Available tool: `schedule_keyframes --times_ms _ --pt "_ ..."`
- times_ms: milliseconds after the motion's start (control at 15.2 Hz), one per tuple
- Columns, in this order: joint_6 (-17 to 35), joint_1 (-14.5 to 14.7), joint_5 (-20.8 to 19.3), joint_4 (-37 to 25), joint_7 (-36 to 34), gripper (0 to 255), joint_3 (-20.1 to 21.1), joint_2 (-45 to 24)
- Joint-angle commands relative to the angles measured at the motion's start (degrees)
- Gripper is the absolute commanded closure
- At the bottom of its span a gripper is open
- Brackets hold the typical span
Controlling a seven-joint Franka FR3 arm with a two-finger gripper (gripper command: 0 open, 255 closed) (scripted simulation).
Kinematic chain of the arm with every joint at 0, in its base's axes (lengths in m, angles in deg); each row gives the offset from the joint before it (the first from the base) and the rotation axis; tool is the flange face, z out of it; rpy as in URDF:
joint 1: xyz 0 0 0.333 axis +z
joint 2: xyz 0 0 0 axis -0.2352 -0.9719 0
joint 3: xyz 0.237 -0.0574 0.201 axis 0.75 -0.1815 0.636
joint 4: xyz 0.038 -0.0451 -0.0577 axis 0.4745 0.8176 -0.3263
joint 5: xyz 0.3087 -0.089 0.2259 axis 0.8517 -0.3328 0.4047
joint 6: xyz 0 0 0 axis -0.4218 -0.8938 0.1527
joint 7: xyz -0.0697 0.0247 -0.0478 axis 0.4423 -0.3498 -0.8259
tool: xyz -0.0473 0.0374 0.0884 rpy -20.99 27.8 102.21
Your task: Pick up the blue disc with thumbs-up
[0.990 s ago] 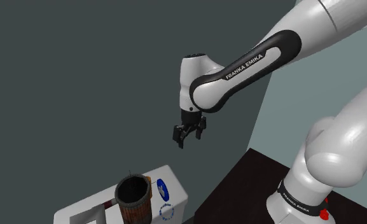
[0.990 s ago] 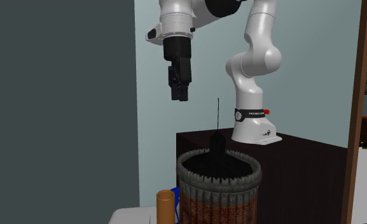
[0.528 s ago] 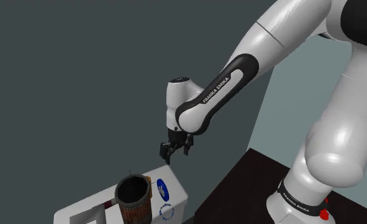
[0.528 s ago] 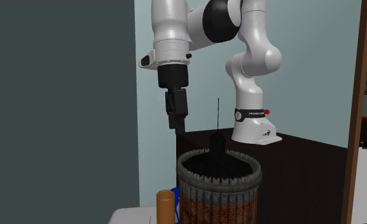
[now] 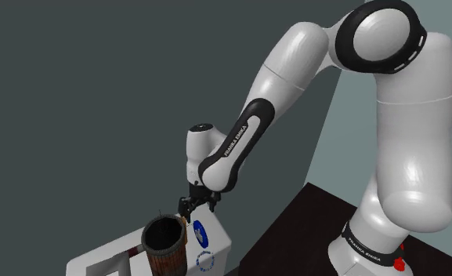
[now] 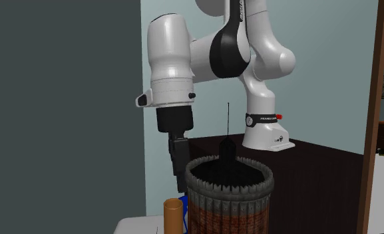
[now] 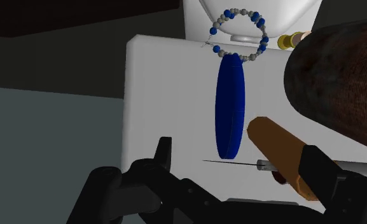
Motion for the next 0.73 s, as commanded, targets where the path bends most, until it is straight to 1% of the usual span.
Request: schedule_keyframes --times_ms 0,462,594,660 --pt "1.6 1.2 -0.7 -2.0 -1.5 0 -0.6 -3.5" --pt "5.8 2.8 -2.4 -3.3 -2.3 0 -2.6 -9.1" --pt "6.2 2.9 -2.6 -3.5 -2.3 0 -2.7 -9.6" --pt "6.2 3.0 -2.6 -3.6 -2.3 255 -2.8 -9.7"
